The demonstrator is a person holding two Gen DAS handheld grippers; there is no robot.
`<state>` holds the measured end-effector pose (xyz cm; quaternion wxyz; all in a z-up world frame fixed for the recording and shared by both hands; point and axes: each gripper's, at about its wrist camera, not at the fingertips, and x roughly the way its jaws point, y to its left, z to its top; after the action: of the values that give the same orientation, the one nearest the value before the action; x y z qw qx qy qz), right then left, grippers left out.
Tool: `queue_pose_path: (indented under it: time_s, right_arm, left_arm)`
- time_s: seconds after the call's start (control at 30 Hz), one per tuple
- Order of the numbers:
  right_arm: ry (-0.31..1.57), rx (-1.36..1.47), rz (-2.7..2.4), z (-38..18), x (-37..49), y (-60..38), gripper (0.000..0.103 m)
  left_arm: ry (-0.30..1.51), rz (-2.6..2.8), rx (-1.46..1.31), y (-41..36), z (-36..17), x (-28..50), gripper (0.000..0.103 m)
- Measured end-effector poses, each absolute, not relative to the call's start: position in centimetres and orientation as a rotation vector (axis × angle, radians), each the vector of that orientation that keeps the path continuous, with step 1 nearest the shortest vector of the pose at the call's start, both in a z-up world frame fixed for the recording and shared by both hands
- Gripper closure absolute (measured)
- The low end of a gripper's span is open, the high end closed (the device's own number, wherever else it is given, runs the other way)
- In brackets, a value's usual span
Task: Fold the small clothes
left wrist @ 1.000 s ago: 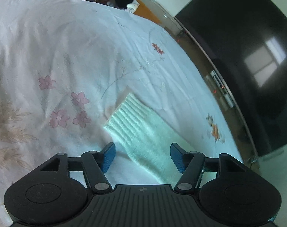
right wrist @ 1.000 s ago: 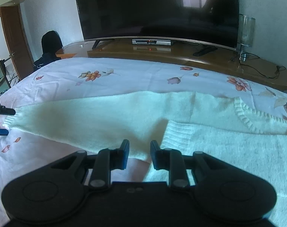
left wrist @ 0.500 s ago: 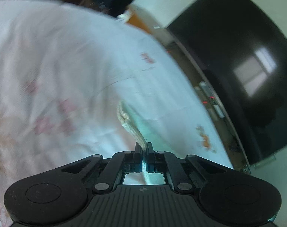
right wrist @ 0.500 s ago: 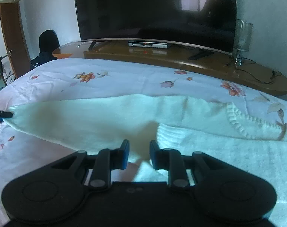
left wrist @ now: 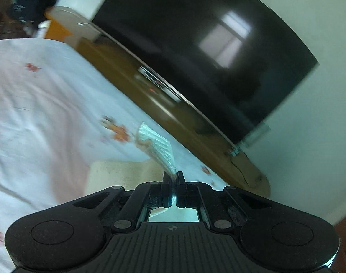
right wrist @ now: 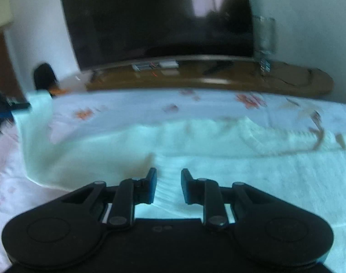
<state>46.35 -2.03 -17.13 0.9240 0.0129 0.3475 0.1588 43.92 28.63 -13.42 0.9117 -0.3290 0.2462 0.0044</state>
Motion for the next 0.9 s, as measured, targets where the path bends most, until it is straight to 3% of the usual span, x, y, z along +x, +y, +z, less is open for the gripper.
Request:
queue_pose_path:
  time_s: [0.2, 0.57, 0.7, 0.9]
  right_arm:
    - [0.748, -0.099, 0.346, -18.9, 46.7, -0.6, 0.082]
    - [0.726, 0.100, 0.345, -16.3, 45.0, -10.8, 0.076]
    - [0.757, 0.131, 0.357, -17.0, 44.4, -12.9, 0.067]
    - [0.790, 0.239, 0.401, -17.9, 44.8, -13.8, 0.063]
  left_arm:
    - [0.568, -0.125, -0.616, 21.6, -12.7, 44.5, 0.100]
    - [0.772, -0.344, -0.511, 7.3, -16.1, 46.7, 0.100]
    - [0.927, -0.376, -0.510, 5.5, -18.0, 48.0, 0.099]
    - [0.875, -0.353, -0.494, 7.7, -15.9, 46.6, 0.099]
